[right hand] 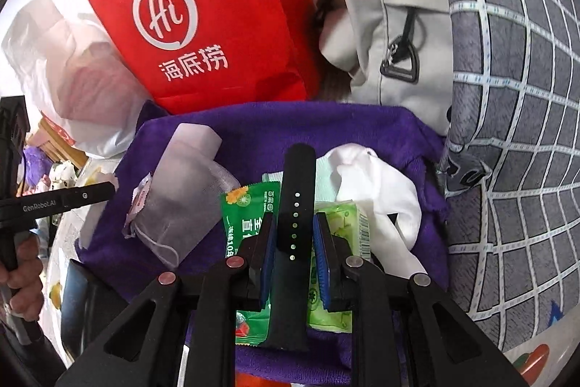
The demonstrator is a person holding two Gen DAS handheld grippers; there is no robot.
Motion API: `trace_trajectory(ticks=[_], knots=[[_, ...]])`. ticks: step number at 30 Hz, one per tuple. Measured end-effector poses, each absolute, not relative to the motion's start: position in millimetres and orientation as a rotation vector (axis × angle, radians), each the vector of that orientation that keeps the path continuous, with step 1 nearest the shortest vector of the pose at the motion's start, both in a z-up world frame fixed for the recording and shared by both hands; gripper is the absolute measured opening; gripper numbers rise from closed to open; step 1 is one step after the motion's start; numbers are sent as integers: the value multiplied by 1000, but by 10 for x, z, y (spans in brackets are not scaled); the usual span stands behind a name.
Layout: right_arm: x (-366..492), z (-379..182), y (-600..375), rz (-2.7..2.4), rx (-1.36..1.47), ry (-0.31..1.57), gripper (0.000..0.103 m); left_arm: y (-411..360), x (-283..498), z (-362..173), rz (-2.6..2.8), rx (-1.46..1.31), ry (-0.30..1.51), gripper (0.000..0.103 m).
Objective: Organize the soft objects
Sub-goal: 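Carry the tissue with the left gripper over to the purple towel, then open the left gripper to drop the tissue onto the towel, then grasp the yellow mesh pouch's black strap with the right gripper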
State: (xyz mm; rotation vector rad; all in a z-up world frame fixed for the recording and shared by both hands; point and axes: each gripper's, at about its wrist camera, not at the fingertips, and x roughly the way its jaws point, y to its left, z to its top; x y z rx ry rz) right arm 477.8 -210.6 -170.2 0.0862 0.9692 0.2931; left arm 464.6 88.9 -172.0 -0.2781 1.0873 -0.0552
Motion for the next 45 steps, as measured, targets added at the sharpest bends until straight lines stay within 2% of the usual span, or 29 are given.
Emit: trace_trajectory(ticks=[5, 9, 11, 15, 16, 23, 31, 38, 40, 42, 45], knots=[[4749, -1684, -2107, 287, 79, 971, 24, 888, 4678, -1749, -50, -295, 1103, 23], [4721, -1646, -2121, 322, 106, 969, 49, 914, 4686, -1729, -60, -317, 1099, 27], [4675, -1594, -2124, 320, 102, 948, 53, 933, 4685, -1723, -75, -330, 1111, 38], [4592, -1482, -2111, 302, 98, 907, 61, 912, 4650, -1642, -85, -336, 1098, 47], [4569, -1455, -2115, 302, 107, 898, 61, 898, 4635, -1606, -86, -331, 1088, 50], [4271, -1241, -2097, 231, 76, 836, 61, 836, 4513, -1368, -81, -279, 1027, 52], [3656, -1275, -1993, 312, 26, 957, 60, 704, 4117, -990, -97, -205, 916, 52], [2951, -1391, -1789, 379, -83, 955, 60, 681, 3464, -940, -144, -172, 903, 52], [2764, -1464, -1705, 413, -114, 945, 57, 709, 3277, -986, -135, -167, 904, 52], [2623, -1572, -1620, 443, -141, 963, 43, 739, 3082, -1071, -143, -174, 915, 52], [2487, -1735, -1526, 474, -164, 1003, 37, 777, 2851, -1181, -148, -181, 927, 52]])
